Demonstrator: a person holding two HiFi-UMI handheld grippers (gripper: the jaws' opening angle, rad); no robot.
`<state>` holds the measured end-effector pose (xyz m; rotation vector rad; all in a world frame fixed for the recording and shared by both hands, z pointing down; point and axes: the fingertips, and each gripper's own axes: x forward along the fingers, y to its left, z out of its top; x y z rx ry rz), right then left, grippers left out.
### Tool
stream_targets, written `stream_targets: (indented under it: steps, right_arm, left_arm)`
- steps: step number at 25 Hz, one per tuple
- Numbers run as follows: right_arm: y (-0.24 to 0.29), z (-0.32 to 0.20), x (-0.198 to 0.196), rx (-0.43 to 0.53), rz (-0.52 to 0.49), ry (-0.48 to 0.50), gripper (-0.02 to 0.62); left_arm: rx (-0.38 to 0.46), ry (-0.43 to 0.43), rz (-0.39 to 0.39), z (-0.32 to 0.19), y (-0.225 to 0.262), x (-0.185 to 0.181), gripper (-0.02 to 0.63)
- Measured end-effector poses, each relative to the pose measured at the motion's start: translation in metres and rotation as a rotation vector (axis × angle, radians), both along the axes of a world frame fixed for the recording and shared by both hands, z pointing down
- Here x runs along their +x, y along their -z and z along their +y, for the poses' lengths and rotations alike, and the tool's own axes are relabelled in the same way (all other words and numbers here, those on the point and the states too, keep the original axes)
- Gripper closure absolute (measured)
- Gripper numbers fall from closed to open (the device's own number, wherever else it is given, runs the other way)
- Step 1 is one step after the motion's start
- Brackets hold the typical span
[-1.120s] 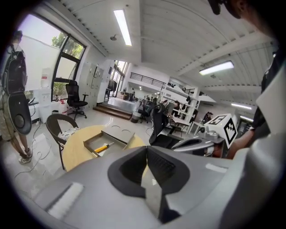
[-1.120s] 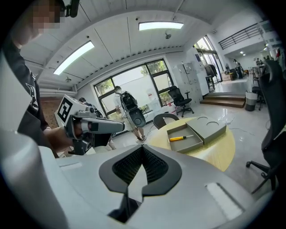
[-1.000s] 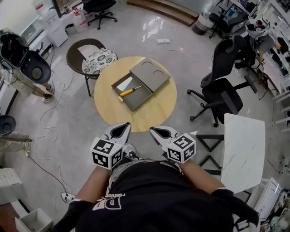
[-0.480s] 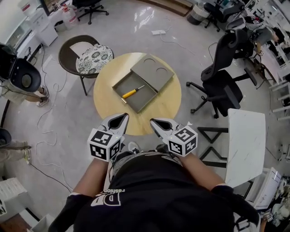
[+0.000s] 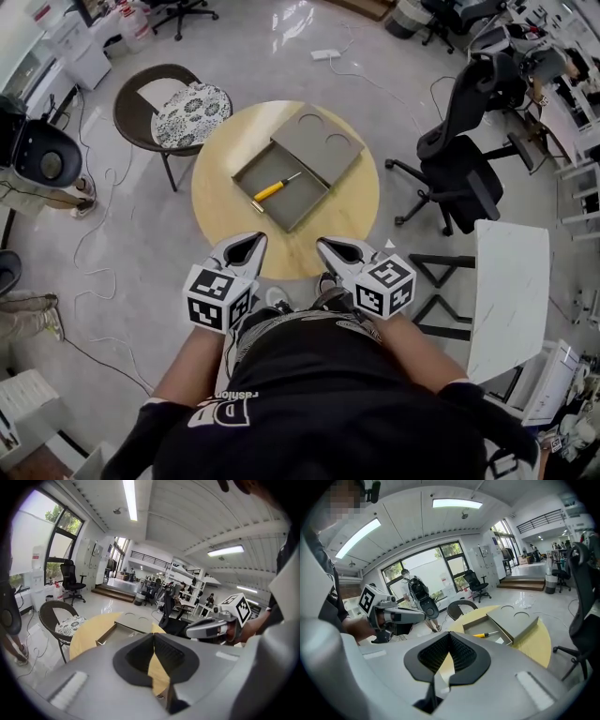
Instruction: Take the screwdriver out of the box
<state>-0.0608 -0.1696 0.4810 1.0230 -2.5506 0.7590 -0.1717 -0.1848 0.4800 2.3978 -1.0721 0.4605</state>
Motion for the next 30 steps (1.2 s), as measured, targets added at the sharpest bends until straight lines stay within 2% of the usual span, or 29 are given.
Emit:
stream_targets:
  steps: [14, 26, 30]
  right_arm:
    - [0.019, -0.04, -0.009, 0.057, -0.014, 0.109, 0.598]
    - [0.01, -0.07, 0.01, 0.031, -0.017, 0.165, 0.598]
    - [0.004, -0.078, 0.013, 0.02, -0.03, 0.171, 0.598]
  left_arm:
    - [0.034, 0.071, -0.036, -0.025, 0.01, 0.0, 0.548]
    - [0.03, 0.098, -0.069, -0.048, 0.002, 0.025, 0.548]
    - [0.02, 0.093, -0.114, -0.056, -0.005, 0.027, 0.548]
